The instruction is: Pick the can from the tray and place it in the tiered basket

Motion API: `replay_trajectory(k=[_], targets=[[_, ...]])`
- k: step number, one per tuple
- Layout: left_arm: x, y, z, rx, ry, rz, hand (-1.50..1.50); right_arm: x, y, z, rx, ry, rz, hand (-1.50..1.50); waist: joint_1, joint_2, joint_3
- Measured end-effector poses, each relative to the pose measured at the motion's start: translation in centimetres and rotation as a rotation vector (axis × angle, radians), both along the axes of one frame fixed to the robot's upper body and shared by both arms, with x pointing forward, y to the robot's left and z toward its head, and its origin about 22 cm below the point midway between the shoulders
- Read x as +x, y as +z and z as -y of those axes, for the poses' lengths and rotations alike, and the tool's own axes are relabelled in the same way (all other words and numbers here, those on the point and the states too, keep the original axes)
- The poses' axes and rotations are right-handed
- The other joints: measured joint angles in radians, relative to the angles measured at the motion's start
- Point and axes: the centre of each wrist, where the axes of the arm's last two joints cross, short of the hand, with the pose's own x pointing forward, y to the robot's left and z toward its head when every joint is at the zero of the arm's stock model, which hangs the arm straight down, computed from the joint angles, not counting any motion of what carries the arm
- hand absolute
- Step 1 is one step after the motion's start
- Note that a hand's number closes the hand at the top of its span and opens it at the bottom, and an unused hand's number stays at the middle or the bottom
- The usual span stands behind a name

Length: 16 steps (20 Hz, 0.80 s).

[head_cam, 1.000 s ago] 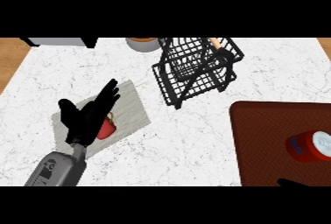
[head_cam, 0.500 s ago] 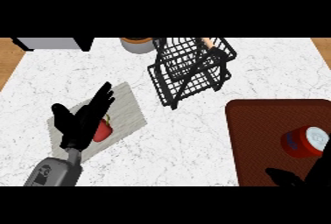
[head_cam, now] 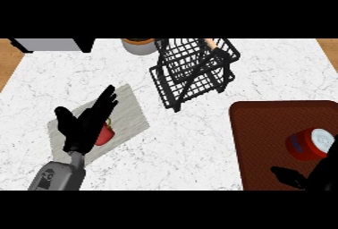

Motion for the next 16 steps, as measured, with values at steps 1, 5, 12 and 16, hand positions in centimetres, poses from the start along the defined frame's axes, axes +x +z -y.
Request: replay_trajectory(k=[1, 5, 12, 16], targets=[[0.3, 0.1, 0.2, 0.004, 0.004, 0.002, 0.0, 0.4, -0.3, 0.3, 0.002, -0.005, -0.002, -1.5, 0.0, 0.0, 0.0], [0.3, 0.3, 0.3, 0.001, 0.006, -0.001, 0.0, 1.0, -0.9, 1.7, 0.016, -0.027, 0.003, -1.5, 0.0, 0.0, 0.0], [0.2, 0.1, 0.1, -0.002, 0.012, 0.0, 0.0, 1.5, -2.7, 3.0, 0.042, -0.049, 0.02, -1.5, 0.001, -0.001, -0.002], [0.6, 0.5, -0.4, 0.004, 0.008, -0.002, 0.0, 1.5, -3.3, 4.1, 0.048, -0.051, 0.039, -1.5, 0.0, -0.003, -0.005]])
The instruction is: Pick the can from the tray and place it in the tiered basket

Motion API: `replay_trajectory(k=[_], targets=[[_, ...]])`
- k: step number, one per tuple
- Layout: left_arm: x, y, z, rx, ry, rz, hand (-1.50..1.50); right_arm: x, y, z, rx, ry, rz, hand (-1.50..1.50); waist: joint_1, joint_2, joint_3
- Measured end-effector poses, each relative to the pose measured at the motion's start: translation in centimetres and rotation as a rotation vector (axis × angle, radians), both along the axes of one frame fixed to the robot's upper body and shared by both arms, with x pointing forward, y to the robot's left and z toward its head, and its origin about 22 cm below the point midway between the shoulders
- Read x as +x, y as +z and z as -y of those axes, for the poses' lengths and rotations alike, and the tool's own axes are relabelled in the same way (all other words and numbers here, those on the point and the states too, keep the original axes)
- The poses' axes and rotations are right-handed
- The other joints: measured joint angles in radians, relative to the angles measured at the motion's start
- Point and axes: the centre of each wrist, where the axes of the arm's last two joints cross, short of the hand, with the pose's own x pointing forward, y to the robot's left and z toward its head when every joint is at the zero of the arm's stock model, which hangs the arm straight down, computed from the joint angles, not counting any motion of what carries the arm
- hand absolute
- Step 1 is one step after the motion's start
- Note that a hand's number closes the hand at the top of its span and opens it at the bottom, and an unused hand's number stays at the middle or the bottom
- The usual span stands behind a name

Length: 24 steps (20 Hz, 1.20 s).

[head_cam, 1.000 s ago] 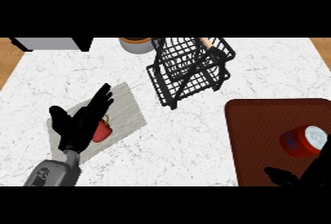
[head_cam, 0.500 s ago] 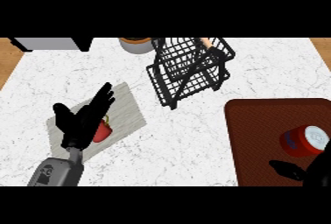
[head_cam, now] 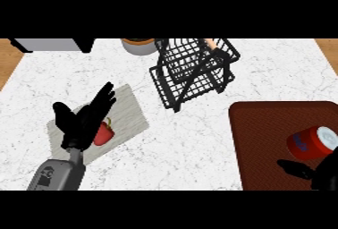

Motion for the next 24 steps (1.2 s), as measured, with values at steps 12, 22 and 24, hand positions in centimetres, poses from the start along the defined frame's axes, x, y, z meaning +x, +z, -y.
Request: replay_trajectory(k=[12, 22, 24], targets=[[0.0, 0.7, 0.6, -0.003, -0.012, 0.004, 0.0, 2.2, -0.8, 2.1, 0.012, 0.087, 0.041, 1.5, 0.002, -0.008, -0.013], [-0.4, -0.2, 0.0, -0.003, -0.012, 0.002, 0.0, 3.9, -1.4, 1.0, -0.099, 0.225, 0.029, 1.5, 0.003, -0.007, -0.016], [-0.4, -0.1, 0.3, -0.004, -0.026, 0.004, 0.0, 4.2, -1.2, 0.8, -0.141, 0.372, -0.037, 1.5, 0.015, -0.006, -0.019]])
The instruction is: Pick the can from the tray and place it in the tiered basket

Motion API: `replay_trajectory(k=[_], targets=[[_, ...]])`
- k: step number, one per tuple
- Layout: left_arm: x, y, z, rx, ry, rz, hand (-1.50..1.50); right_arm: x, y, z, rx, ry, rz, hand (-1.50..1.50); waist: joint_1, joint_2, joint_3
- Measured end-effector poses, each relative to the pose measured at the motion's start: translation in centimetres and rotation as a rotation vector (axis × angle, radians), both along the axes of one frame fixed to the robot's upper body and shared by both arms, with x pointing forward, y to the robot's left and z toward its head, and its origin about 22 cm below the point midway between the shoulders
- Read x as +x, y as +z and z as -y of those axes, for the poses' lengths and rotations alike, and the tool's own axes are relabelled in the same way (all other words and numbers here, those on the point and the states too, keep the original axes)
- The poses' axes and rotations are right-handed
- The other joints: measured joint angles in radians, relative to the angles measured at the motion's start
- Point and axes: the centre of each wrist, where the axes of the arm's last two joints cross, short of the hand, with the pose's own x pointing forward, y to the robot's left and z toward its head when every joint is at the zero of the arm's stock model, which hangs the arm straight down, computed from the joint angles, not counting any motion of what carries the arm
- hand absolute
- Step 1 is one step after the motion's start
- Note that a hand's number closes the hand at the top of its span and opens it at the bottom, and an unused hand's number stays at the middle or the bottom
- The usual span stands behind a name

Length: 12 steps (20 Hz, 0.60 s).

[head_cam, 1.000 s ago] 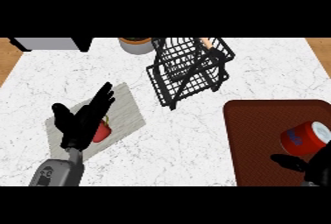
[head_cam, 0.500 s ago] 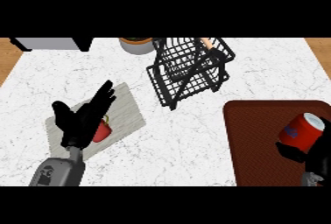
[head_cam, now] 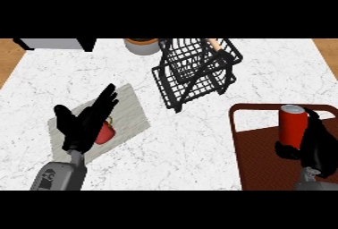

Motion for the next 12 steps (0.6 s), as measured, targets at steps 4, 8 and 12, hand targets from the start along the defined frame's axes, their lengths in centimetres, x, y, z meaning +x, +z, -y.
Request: replay_trajectory(k=[4, 8, 12], targets=[[0.4, 0.4, 0.3, 0.001, -0.016, 0.013, 0.0, 0.5, 0.6, 0.3, -0.109, 0.318, -0.161, 1.5, 0.021, 0.004, -0.005], [0.7, 0.6, 0.3, 0.005, -0.001, 0.01, 0.0, 1.3, 2.3, 0.3, -0.052, 0.559, -0.218, 1.5, 0.008, 0.002, 0.005], [0.5, 0.1, 0.2, 0.002, 0.024, 0.002, 0.0, 1.3, 5.5, 1.2, 0.083, 0.676, -0.202, 1.5, -0.013, 0.004, 0.017]])
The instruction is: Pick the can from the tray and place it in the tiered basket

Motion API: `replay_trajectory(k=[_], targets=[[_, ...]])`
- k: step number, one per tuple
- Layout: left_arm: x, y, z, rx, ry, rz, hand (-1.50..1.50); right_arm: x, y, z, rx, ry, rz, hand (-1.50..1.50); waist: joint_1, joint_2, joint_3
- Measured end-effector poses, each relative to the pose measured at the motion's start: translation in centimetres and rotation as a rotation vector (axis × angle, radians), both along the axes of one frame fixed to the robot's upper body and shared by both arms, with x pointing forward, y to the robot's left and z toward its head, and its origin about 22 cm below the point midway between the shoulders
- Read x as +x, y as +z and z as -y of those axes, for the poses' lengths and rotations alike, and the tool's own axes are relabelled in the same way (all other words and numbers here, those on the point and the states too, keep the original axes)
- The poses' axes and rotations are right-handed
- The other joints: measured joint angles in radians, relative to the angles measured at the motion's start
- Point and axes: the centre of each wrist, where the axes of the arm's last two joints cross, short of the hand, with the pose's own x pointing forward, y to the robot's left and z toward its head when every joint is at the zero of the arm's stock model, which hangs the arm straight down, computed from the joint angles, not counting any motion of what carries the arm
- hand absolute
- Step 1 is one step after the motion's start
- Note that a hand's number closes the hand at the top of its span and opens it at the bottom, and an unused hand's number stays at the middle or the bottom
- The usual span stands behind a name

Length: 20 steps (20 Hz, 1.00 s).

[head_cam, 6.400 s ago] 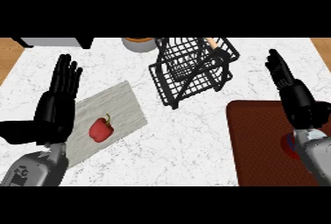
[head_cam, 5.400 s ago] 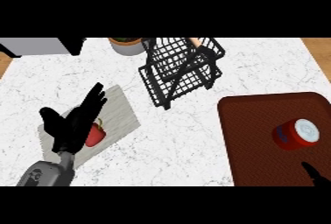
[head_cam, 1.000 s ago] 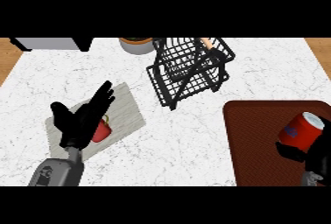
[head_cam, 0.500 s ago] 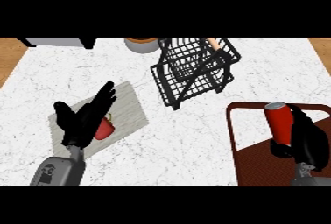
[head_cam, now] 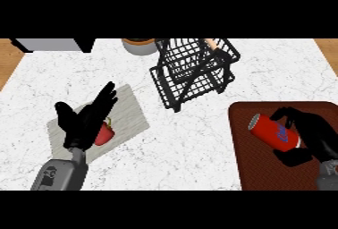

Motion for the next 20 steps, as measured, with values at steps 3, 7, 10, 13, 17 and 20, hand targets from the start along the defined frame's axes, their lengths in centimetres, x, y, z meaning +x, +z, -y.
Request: replay_trajectory(k=[3, 7, 10, 13, 17, 20], targets=[[-0.2, 0.0, -0.6, -0.006, 0.007, -0.009, 0.0, -0.5, 3.6, 1.0, 0.105, 0.018, 0.024, 1.5, -0.01, -0.001, 0.004], [-0.1, -0.1, -0.9, 0.003, 0.016, -0.012, 0.0, -1.5, 8.9, 1.5, 0.21, 0.05, 0.13, 1.5, -0.019, -0.002, 0.005], [-0.4, -0.3, -0.8, 0.003, 0.012, -0.008, 0.0, -2.2, 13.2, 1.6, 0.252, 0.072, 0.22, 1.5, -0.015, -0.001, 0.006], [0.0, -0.1, -0.6, 0.001, 0.009, -0.005, 0.0, -3.0, 16.9, 1.5, 0.271, 0.088, 0.296, 1.5, -0.012, 0.0, 0.006], [-0.5, -0.3, -0.3, 0.002, 0.008, -0.012, 0.0, -3.1, 20.5, 1.2, 0.288, 0.1, 0.362, 1.5, -0.003, 0.002, 0.007], [-0.4, 0.4, -0.5, -0.003, 0.001, -0.003, 0.0, -2.4, 23.4, 0.1, 0.274, 0.114, 0.394, 1.5, 0.004, 0.004, 0.007]])
